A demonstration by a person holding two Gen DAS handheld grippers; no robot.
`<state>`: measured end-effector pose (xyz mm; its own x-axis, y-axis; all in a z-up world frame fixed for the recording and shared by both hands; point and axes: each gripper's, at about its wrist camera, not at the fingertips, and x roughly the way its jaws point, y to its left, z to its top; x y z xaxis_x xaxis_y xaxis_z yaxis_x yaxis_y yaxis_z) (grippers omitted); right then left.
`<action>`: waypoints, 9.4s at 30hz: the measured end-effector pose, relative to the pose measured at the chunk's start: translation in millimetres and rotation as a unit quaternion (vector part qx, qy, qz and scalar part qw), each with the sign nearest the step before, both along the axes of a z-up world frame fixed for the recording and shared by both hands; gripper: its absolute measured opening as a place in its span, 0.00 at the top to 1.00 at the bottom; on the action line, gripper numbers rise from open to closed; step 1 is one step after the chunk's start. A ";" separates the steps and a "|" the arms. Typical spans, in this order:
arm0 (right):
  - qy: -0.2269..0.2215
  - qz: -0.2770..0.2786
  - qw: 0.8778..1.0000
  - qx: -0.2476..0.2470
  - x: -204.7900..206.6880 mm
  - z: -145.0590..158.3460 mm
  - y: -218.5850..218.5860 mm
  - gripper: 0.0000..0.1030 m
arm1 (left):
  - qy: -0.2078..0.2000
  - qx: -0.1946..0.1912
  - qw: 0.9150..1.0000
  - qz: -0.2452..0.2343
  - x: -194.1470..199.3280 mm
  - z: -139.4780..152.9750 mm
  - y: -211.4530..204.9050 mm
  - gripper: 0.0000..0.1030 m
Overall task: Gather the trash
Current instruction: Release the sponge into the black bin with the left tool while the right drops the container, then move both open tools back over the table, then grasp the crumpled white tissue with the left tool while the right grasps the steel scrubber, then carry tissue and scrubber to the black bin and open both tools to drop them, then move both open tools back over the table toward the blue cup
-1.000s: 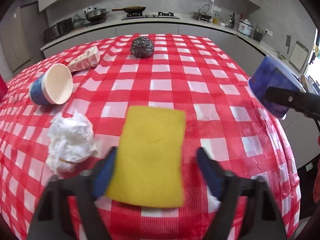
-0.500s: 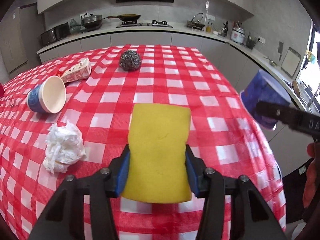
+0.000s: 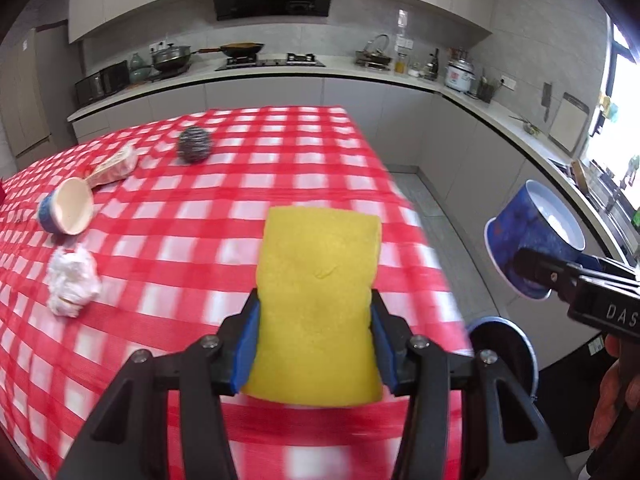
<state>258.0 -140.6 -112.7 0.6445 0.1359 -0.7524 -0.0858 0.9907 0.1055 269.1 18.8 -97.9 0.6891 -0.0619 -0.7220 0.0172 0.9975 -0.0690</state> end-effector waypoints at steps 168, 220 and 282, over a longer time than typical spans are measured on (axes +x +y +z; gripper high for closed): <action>0.046 0.121 0.992 -0.002 252.2 -44.6 337.3 0.52 | 0.034 -0.011 0.986 0.165 64.3 -26.9 330.9 0.52; 0.032 -0.068 0.997 0.012 -25.9 -23.0 -150.6 0.52 | -0.004 -0.025 0.997 -0.074 -5.3 2.9 -122.1 0.52; 0.007 0.086 0.995 0.044 24.6 -4.1 -22.7 0.24 | -0.013 0.035 0.985 0.169 -41.9 11.6 17.0 0.02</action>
<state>282.6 -163.3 -116.8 0.5960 0.3099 -0.7408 -0.2516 0.9482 0.1942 227.3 35.8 -86.4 0.6807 0.2236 -0.6976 -0.3157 0.9488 -0.0039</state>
